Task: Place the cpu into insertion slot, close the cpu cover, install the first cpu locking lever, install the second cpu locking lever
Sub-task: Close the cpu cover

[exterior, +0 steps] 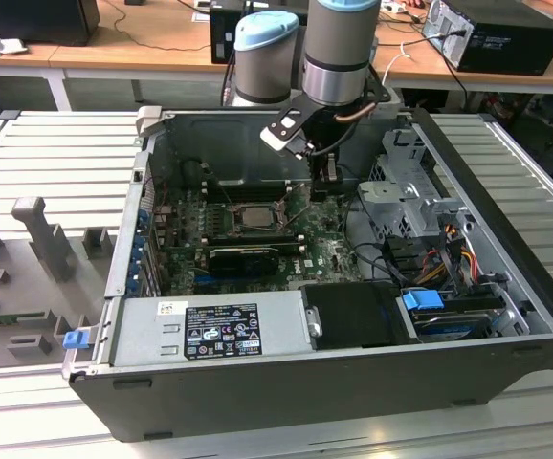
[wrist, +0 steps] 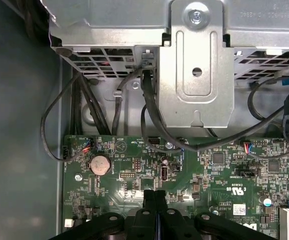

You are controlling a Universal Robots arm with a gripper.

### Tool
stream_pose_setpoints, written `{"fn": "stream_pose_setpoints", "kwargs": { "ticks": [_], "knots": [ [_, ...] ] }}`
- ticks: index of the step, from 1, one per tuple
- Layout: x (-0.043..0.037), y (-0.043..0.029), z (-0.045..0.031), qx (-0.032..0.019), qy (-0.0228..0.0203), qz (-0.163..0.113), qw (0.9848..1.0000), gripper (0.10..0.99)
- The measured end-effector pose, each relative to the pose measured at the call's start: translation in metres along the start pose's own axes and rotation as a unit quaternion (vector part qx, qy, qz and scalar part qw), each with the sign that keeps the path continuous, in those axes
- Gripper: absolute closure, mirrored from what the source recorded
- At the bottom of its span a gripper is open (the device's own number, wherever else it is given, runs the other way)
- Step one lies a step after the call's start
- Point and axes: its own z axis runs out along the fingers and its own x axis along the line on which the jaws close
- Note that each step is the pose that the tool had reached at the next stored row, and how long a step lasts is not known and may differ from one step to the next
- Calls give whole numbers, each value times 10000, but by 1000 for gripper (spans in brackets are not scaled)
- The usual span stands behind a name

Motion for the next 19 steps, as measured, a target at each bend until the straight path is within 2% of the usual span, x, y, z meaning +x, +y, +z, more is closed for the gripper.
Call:
{"fn": "stream_pose_setpoints", "kwargs": {
  "ticks": [10, 19],
  "knots": [
    [1, -151, -6, 0, 0, 0, 10000, 980],
    [2, -229, -9, 0, 0, 0, 10000, 980]
  ]
}}
